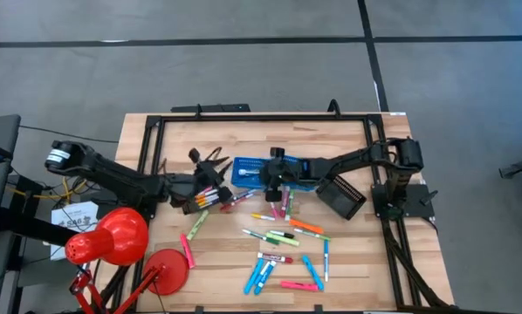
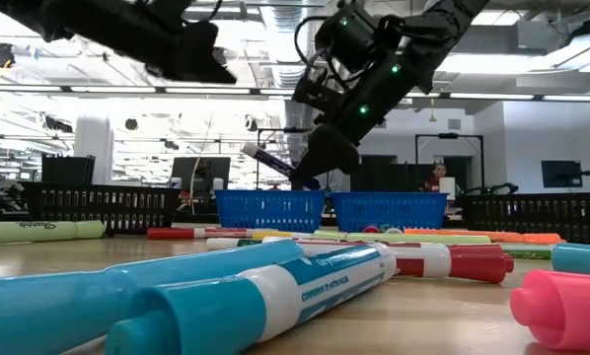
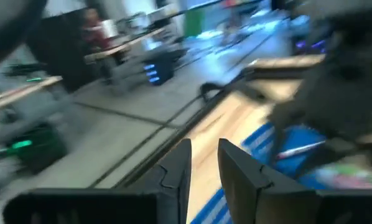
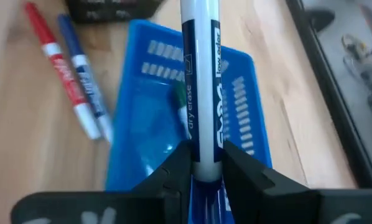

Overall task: Pick & Place Markers
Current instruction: Put the dark blue solvent marker into the left blue bin, then put the red alcohol marker into the right blue bin, then put the dark blue alcohol marker into the right blue bin

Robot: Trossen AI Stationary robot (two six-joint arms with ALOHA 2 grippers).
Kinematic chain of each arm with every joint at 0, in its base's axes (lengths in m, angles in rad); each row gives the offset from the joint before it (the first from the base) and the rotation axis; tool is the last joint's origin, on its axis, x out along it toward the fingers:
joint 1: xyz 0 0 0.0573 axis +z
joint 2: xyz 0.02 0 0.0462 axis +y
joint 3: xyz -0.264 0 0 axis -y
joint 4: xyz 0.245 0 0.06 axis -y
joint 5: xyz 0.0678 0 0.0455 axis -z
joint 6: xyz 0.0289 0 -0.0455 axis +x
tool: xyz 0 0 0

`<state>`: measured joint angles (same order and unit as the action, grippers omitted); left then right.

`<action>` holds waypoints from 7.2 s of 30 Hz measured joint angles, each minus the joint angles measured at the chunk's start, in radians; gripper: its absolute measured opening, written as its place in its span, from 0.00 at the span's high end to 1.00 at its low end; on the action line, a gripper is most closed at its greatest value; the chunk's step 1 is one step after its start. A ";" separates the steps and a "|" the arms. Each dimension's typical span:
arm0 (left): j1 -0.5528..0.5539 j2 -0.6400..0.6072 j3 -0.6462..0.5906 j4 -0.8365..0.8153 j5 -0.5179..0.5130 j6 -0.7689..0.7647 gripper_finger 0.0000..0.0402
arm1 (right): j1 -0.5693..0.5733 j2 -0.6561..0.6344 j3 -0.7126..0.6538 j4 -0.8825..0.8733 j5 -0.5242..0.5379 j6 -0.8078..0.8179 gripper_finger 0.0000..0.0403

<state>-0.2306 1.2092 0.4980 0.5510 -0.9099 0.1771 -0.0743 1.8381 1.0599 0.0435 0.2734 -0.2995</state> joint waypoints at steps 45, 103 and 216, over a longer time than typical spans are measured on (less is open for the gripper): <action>-0.027 0.368 -0.031 -0.195 0.496 -0.508 0.67 | 0.035 0.000 -0.001 0.021 -0.090 0.038 0.55; -0.012 0.240 -0.007 -0.157 0.611 -0.392 0.96 | 0.106 0.104 0.034 0.169 -0.356 0.195 0.66; 0.174 0.238 0.120 -0.624 0.741 -0.351 0.60 | -0.069 -0.105 0.007 -0.406 0.012 0.325 0.68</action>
<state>-0.0566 1.4475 0.6178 -0.0732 -0.1688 -0.1736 -0.1436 1.7332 1.0667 -0.3620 0.2854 0.0260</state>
